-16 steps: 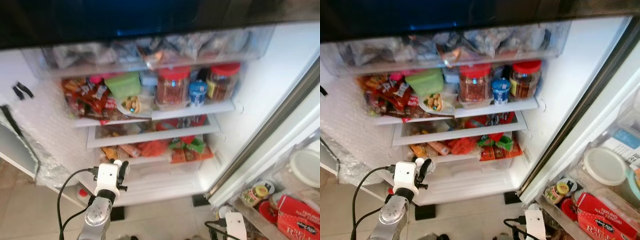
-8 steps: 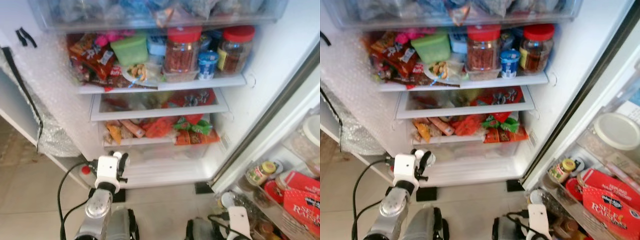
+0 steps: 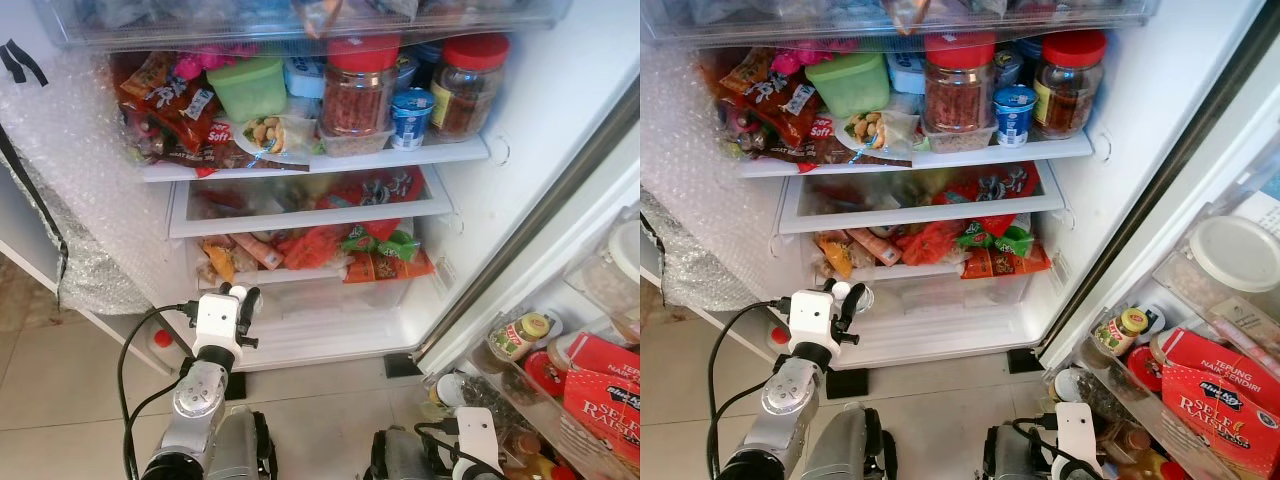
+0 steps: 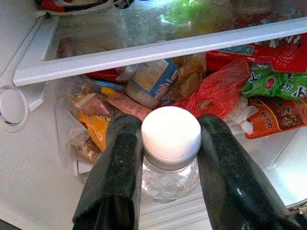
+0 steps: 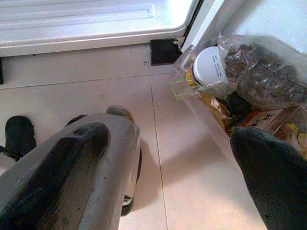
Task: Restocking fridge
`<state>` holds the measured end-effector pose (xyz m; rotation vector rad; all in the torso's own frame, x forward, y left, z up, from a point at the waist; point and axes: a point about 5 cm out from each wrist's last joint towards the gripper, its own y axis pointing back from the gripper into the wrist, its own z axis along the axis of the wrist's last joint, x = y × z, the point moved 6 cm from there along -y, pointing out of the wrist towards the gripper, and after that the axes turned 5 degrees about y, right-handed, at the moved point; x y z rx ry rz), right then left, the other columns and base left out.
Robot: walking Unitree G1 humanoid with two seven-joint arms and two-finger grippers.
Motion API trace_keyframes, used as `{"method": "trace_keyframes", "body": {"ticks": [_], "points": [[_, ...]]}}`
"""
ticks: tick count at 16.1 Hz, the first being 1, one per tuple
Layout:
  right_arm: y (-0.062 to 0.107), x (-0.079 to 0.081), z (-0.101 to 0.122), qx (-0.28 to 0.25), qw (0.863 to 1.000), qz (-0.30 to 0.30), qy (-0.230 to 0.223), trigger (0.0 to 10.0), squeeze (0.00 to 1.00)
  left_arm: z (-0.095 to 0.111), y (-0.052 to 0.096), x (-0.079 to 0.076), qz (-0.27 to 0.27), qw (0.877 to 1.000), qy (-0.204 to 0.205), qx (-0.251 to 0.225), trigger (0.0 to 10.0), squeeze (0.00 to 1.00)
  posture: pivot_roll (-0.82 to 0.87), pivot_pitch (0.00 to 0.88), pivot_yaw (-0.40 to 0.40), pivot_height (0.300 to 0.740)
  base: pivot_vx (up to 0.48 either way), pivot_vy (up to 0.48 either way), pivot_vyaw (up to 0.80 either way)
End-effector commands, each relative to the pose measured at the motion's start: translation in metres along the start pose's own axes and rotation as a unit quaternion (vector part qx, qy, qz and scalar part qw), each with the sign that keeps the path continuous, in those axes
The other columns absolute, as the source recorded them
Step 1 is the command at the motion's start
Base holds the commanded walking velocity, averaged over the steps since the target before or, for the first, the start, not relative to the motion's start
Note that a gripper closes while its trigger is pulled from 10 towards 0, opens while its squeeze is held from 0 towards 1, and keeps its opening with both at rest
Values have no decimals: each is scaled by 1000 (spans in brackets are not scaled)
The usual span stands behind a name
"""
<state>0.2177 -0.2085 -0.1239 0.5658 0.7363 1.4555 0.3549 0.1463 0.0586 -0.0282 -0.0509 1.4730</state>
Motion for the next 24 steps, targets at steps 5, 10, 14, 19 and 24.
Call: {"method": "trace_keyframes", "body": {"ticks": [5,10,14,19,24], "points": [[5,6,-24,35,999,4,-14,10000,0,9,-2,-6,-14,1000,-9,-15,10000,0,-82,179,8,645,214,0,198],[5,5,-23,37,999,4,-9,10000,0,7,-1,-9,-18,1000,-12,-13,10000,0,-81,167,13,645,318,0,0],[4,7,-22,37,999,7,-10,10000,0,10,-2,-9,-19,1000,-11,-17,10000,0,-79,167,16,645,336,0,0],[4,7,-22,37,999,6,-12,10000,0,43,-5,-11,-16,995,-32,-90,10000,0,-79,174,16,645,340,0,0],[5,8,-24,40,999,7,-15,10000,0,80,-11,-31,-92,970,-163,-155,10000,0,-77,176,18,645,49,0,0]]}}
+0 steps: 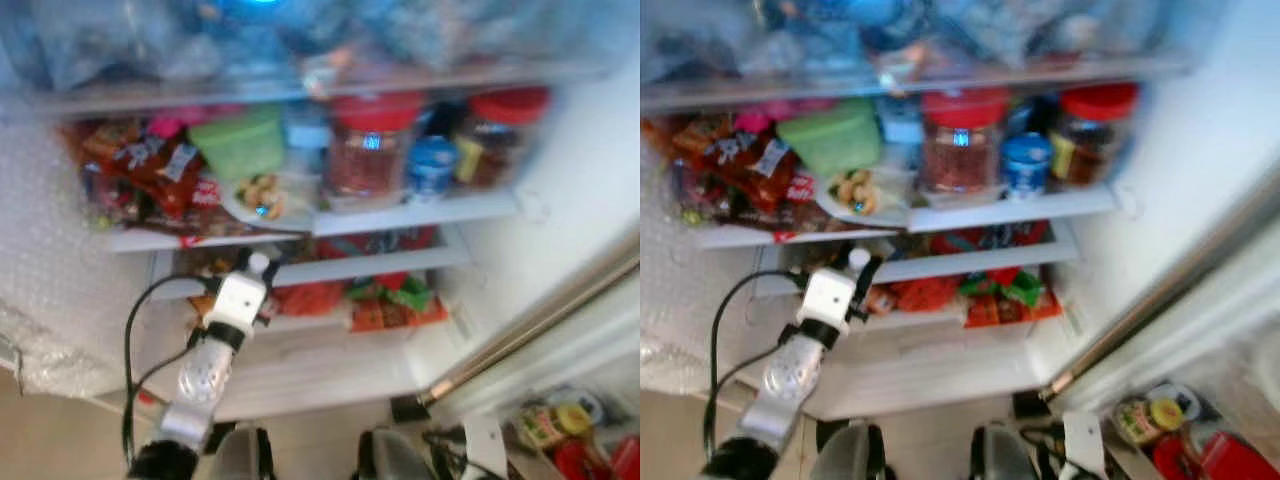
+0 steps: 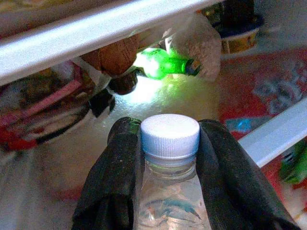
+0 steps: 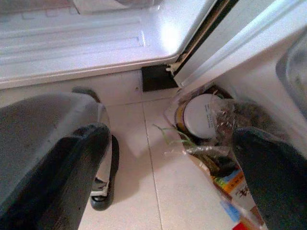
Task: Restocking fridge
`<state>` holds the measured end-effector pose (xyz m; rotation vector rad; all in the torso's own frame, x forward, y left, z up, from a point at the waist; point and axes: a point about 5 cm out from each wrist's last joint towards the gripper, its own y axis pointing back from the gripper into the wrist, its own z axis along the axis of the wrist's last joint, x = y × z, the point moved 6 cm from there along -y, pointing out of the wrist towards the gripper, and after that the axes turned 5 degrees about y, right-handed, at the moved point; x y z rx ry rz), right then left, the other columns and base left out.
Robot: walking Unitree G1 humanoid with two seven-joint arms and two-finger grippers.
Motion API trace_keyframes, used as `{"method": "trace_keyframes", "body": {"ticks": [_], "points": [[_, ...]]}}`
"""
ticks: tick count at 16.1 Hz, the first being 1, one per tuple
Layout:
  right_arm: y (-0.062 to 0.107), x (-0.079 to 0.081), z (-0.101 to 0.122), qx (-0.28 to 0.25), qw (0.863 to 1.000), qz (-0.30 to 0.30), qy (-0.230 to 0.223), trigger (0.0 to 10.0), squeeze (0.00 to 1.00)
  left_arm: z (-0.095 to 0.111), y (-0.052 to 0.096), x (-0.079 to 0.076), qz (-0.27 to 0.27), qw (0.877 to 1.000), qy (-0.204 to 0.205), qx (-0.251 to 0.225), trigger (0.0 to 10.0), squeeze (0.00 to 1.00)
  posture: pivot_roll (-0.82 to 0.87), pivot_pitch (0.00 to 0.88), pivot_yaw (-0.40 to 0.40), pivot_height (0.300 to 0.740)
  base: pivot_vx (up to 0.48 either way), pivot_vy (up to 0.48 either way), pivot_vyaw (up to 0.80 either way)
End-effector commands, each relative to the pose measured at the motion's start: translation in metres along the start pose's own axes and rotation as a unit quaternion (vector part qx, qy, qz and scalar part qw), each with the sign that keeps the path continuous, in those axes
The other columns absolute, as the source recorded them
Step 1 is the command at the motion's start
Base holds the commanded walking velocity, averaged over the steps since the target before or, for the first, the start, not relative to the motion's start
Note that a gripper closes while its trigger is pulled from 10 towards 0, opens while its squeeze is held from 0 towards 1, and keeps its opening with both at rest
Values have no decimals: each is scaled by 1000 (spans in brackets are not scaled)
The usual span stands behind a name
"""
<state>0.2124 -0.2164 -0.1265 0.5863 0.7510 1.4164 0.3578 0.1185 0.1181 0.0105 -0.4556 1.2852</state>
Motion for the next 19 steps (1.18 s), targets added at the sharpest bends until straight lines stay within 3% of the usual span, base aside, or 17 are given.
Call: {"method": "trace_keyframes", "body": {"ticks": [1,2,4,7,8,10,12,13,16,18,19], "points": [[3,16,-18,26,999,21,-7,10000,0,23,-8,0,-18,998,-34,-45,10000,0,-80,175,19,645,0,0,0],[3,16,-18,25,999,20,-10,10000,0,27,-10,-7,-50,995,-67,-52,10000,0,-79,176,21,645,0,0,0],[3,16,-17,25,999,21,-10,10000,0,34,-12,-11,-73,991,-95,-63,10000,0,-80,176,23,645,0,0,0],[3,16,-18,26,999,21,-12,10000,0,39,-12,-24,-132,974,-166,-76,10000,0,-79,177,23,645,0,0,0],[3,17,-18,26,999,22,-13,10000,0,39,-11,-30,-153,966,-191,-78,10000,0,-79,177,24,645,0,0,0],[4,17,-19,26,999,22,-14,10000,0,27,-7,-44,-220,935,-271,-62,10000,0,-79,177,26,645,0,0,0],[4,19,-19,26,999,23,-17,10000,0,11,-6,-41,-233,928,-289,-37,10000,0,-81,177,30,645,0,0,0],[4,19,-18,24,999,22,-22,10000,0,2,-10,-30,-226,919,-323,-18,10000,0,-78,178,32,645,0,0,0],[4,19,-18,23,999,21,-23,10000,0,-8,-15,-21,-222,905,-363,4,10000,0,-71,176,34,645,0,0,0],[3,19,-17,22,999,18,-30,10000,0,-17,-24,-15,-223,865,-449,9,10000,0,-75,177,35,645,0,0,0],[3,19,-17,22,999,18,-31,10000,0,-18,-31,-12,-214,857,-469,11,10000,0,-73,176,36,645,0,0,0]]}}
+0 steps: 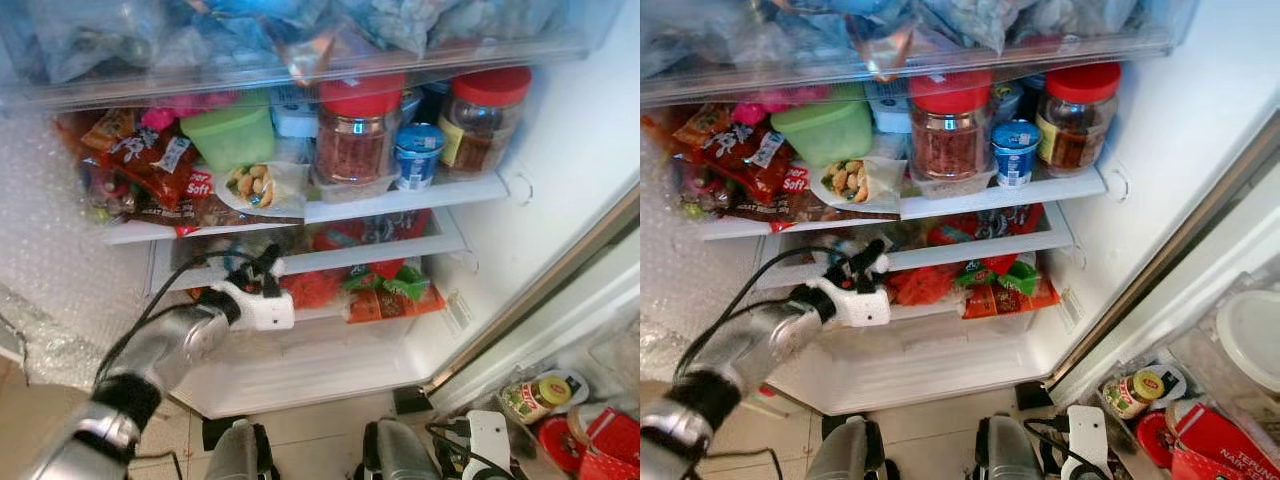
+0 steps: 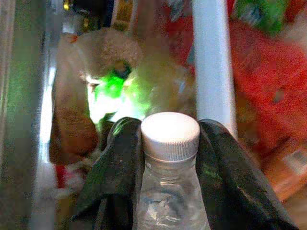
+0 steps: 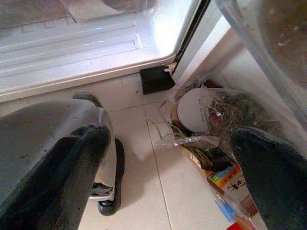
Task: Restocking fridge
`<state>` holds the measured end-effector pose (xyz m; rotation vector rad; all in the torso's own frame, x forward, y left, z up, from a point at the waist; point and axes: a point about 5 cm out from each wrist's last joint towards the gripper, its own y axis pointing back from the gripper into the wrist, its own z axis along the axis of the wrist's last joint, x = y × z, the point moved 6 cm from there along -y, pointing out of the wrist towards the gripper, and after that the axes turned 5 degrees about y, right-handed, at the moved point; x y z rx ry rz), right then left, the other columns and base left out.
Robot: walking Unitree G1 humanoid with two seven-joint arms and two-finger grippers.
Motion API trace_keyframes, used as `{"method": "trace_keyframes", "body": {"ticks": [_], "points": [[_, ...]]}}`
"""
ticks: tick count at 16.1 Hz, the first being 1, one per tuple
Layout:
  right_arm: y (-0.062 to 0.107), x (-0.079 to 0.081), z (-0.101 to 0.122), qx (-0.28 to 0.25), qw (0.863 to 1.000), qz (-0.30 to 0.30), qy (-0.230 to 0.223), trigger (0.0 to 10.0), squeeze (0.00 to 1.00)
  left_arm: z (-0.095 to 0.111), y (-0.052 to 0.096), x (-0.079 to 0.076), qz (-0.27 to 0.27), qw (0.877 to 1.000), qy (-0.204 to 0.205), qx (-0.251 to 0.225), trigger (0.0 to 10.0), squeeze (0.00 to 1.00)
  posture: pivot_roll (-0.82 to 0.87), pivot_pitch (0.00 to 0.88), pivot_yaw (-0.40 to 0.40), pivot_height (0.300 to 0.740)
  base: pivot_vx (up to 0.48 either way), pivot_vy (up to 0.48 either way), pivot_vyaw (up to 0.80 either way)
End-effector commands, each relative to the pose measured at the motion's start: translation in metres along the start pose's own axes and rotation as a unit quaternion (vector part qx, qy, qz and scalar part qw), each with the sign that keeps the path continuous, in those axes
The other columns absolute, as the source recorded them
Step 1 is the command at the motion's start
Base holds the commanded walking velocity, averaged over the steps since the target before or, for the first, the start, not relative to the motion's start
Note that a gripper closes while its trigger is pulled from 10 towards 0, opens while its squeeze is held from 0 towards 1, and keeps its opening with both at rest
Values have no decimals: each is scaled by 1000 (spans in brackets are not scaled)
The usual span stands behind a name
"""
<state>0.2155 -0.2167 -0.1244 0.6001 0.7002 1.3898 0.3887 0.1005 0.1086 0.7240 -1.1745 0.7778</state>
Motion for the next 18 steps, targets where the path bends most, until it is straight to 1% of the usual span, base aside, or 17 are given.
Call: {"method": "trace_keyframes", "body": {"ticks": [1,2,3,4,5,8,9,11,12,14,17,18], "points": [[4,18,-20,30,999,21,-9,10000,0,-5,-3,-2,-6,1000,-25,9,10000,0,-76,176,38,645,0,0,0],[4,18,-20,29,999,19,-10,10000,0,-7,-5,-5,-8,1000,-12,10,10000,0,-75,174,38,645,0,0,0],[4,18,-20,29,999,18,-12,10000,0,-6,-7,-7,-11,1000,-13,8,10000,0,-73,174,37,645,0,0,0],[4,18,-20,29,999,18,-13,10000,0,-8,-8,-11,-15,999,-28,12,10000,0,-75,172,38,645,0,0,0],[4,18,-19,28,999,17,-13,10000,0,-14,-9,-15,-17,999,-44,25,10000,0,-78,171,36,645,0,0,0],[4,17,-19,26,999,16,-14,10000,0,-24,-7,-21,-13,997,-53,49,10000,0,-79,170,35,645,0,0,0],[4,17,-18,25,999,16,-13,10000,0,-29,-7,-17,2,997,-49,65,10000,0,-78,171,32,645,0,0,0],[3,17,-16,22,1000,19,-12,10000,0,-41,-6,-10,23,994,-54,96,10000,0,-84,170,27,645,0,0,0],[3,17,-15,21,1000,19,-12,10000,0,-47,-4,-6,35,992,-47,111,10000,0,-85,170,26,645,0,0,0],[3,16,-14,19,1000,19,-13,10000,0,-52,-2,-4,44,991,-35,121,10000,0,-90,170,25,645,0,0,0],[3,15,-13,18,1000,17,-14,10000,0,-55,-1,7,79,989,-5,126,10000,0,-90,172,23,645,0,0,0],[3,15,-13,17,1000,17,-14,10000,0,-53,-4,11,96,988,17,123,10000,690,-90,174,19,645,0,0,0]]}}
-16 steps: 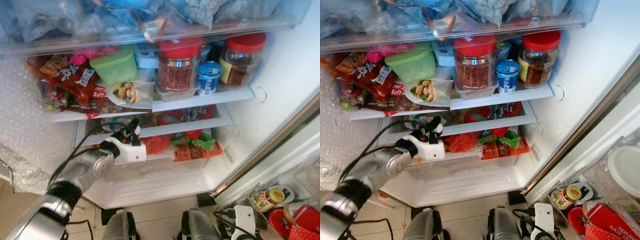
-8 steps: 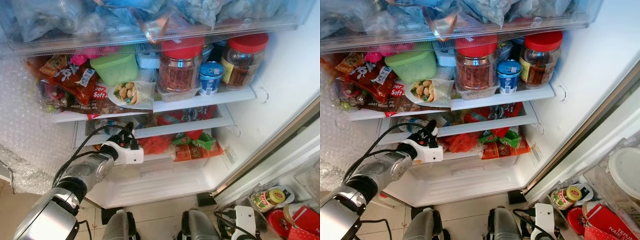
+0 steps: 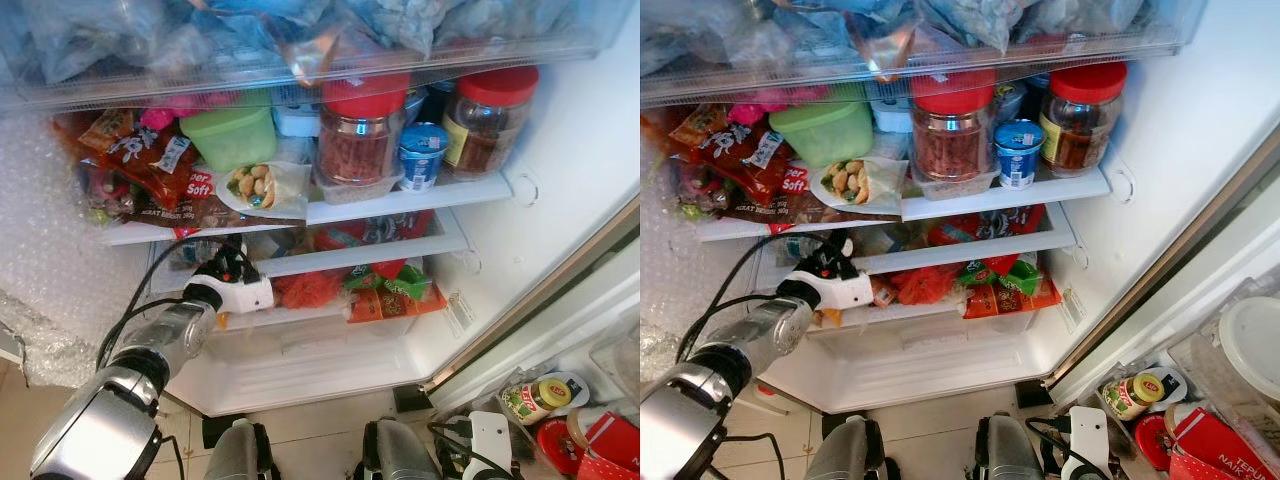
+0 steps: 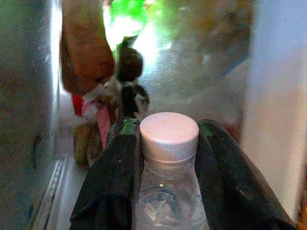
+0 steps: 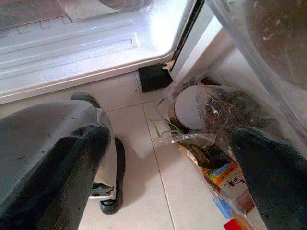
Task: Restocking fridge
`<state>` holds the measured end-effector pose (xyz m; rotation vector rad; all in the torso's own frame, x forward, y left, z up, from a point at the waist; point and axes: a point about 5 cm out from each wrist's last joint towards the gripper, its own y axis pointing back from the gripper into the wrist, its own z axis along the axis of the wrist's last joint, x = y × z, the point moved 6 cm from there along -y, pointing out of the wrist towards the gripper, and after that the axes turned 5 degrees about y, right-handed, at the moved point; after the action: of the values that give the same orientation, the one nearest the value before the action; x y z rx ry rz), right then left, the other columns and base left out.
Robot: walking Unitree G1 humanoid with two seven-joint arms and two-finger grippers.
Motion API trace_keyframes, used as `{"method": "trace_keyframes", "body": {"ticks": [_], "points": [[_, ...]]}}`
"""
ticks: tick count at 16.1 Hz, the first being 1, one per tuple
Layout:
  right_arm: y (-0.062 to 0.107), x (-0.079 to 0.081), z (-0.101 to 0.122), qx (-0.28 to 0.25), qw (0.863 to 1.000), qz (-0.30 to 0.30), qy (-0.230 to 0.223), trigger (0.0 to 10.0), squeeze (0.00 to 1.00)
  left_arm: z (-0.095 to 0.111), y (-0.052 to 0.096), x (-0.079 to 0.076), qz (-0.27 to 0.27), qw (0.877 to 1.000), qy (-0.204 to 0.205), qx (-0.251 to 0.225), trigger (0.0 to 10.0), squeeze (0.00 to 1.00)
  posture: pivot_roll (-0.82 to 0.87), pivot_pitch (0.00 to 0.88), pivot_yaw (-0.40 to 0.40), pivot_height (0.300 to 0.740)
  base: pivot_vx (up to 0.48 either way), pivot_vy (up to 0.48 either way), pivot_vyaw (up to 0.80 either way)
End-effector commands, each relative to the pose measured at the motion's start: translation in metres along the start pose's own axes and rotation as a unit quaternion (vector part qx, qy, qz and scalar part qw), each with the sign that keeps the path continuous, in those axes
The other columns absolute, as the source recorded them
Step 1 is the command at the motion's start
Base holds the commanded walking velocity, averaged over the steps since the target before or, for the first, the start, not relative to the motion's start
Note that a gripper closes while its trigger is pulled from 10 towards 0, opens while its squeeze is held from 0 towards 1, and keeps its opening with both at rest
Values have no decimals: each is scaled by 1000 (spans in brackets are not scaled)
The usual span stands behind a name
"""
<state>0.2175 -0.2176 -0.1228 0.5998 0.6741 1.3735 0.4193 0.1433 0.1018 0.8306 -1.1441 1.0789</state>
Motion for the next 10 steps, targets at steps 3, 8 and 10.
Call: {"method": "trace_keyframes", "body": {"ticks": [3,8,10], "points": [[3,16,-16,25,999,23,-1,10000,0,9,-4,6,11,999,45,-17,10000,1000,-92,179,17,645,0,0,0],[3,17,-18,30,999,24,1,10000,0,22,-7,8,-9,997,58,-54,10000,1000,-90,181,16,645,0,0,0],[3,16,-19,31,999,23,1,10000,0,22,-8,11,-2,996,64,-55,10000,1000,-91,182,18,645,0,0,0]]}}
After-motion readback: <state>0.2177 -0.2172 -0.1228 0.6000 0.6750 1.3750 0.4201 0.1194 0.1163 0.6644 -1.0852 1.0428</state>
